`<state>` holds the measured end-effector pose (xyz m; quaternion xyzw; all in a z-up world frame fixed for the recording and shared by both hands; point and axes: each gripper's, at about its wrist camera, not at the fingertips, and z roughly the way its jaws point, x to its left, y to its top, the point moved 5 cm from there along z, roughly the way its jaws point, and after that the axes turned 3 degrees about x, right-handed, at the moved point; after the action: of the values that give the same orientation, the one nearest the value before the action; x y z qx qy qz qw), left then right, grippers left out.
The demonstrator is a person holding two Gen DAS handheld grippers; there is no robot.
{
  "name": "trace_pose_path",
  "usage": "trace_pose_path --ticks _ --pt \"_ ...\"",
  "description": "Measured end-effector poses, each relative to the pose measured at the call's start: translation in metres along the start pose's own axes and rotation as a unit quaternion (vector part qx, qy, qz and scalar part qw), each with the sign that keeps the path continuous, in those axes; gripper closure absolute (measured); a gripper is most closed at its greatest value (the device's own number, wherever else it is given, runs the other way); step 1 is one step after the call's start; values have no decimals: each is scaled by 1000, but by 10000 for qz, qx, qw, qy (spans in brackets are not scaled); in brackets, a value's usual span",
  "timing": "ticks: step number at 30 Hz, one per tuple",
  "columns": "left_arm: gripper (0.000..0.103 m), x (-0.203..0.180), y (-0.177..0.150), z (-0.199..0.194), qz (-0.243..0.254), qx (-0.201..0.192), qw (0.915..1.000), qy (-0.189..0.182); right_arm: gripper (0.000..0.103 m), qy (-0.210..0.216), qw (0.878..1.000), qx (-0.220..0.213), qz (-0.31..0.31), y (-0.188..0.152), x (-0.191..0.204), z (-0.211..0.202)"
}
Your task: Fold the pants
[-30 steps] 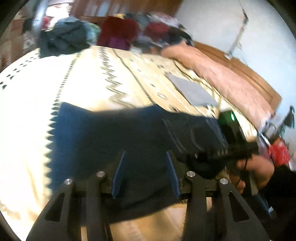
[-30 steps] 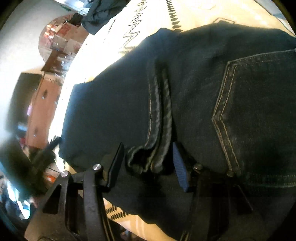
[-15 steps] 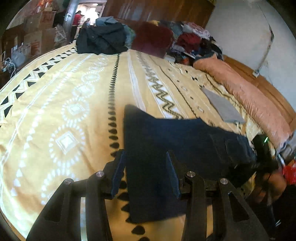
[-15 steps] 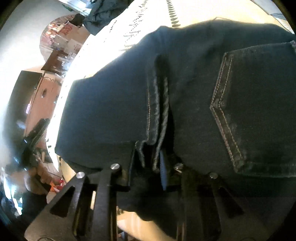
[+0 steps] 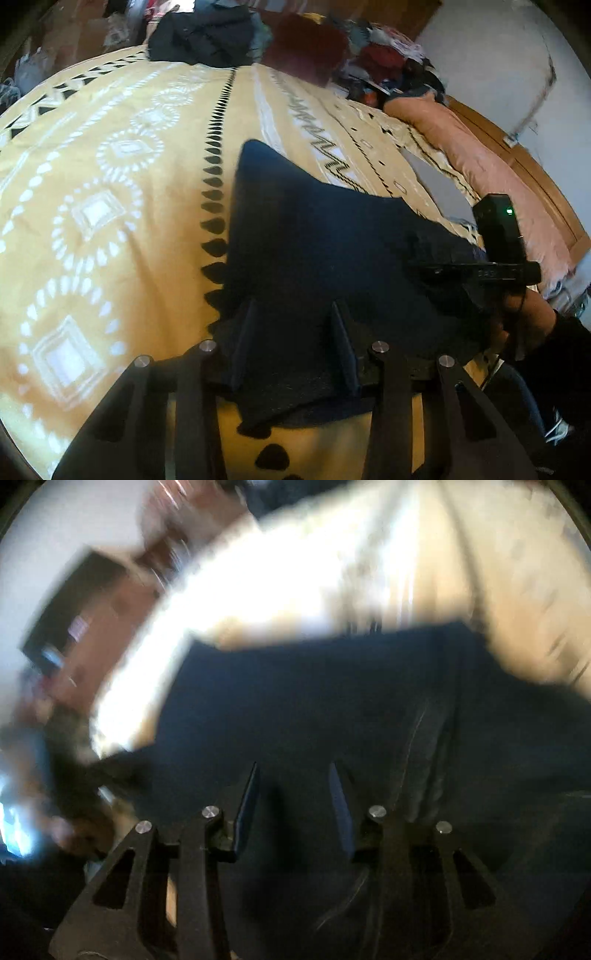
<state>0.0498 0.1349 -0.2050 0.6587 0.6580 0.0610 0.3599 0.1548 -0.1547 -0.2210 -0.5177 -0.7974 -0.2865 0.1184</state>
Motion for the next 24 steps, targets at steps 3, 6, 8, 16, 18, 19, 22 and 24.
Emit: trace_pose_path --ticks 3,6,8,16,18,19,22,24 --pt "56 -1 1 -15 -116 -212 9996 -165 71 -482 9985 -185 -173 12 15 -25" --pt "56 -2 -4 -15 -172 -188 9992 -314 71 -104 9969 -541 -556 40 58 -32" --pt "56 -3 -9 -11 -148 -135 9994 -293 70 250 9944 -560 -857 61 89 -12" --pt "55 -2 -14 -4 -64 -22 9995 -320 71 365 9857 -32 -1648 124 153 107" --pt "55 -1 -14 -5 -81 -15 9993 -363 72 393 9894 347 -1357 129 137 134" --pt "55 -1 -16 -9 -87 -4 9991 -415 72 500 9904 274 -1256 131 132 133" --pt "55 6 -19 -26 -122 -94 9983 -563 68 441 9936 17 -1035 136 130 110" --pt "55 18 -19 -44 -287 -329 9974 -579 68 578 9888 -541 -1262 122 143 66"
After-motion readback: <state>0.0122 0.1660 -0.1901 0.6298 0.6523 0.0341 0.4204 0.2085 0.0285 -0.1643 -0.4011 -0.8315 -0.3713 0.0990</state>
